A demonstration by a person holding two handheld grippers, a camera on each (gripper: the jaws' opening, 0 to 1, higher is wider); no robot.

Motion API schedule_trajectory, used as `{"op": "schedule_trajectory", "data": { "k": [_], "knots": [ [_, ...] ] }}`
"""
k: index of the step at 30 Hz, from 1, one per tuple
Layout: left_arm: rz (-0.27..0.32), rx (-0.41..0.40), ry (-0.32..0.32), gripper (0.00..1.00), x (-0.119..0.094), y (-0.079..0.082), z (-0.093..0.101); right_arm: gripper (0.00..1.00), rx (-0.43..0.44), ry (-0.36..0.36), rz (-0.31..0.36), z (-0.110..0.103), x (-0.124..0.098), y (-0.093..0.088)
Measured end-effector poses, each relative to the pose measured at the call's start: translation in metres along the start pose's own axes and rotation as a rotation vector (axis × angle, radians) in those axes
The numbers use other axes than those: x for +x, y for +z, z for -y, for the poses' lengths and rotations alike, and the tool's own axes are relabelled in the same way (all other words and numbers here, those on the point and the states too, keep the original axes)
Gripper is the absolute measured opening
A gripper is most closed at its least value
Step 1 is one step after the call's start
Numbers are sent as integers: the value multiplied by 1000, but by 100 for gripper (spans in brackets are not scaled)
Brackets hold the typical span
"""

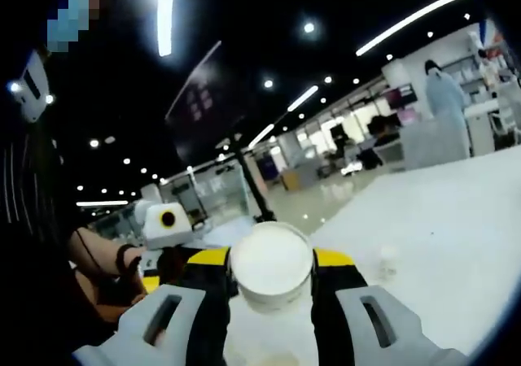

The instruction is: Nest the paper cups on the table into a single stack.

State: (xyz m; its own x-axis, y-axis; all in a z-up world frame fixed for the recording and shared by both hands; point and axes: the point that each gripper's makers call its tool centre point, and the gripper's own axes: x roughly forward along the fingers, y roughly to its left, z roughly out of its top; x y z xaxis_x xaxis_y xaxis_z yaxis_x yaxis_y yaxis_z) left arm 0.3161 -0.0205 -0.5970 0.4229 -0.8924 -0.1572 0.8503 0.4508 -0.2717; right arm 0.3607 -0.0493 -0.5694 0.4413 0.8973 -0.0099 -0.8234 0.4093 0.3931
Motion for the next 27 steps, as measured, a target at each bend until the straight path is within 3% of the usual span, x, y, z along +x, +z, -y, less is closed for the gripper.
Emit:
{"op": "schedule_trajectory", "data": {
  "k": [10,14,27],
  "knots": [
    [33,-9,-42,71,0,5,13,35,57,35,22,-6,0,-2],
    [77,-36,-44,65,-6,12,10,35,95,48,34,-7,-2,-3],
    [114,-66,-83,41,-12,22,15,34,268,118,81,-12,-12,-12]
  ]
}}
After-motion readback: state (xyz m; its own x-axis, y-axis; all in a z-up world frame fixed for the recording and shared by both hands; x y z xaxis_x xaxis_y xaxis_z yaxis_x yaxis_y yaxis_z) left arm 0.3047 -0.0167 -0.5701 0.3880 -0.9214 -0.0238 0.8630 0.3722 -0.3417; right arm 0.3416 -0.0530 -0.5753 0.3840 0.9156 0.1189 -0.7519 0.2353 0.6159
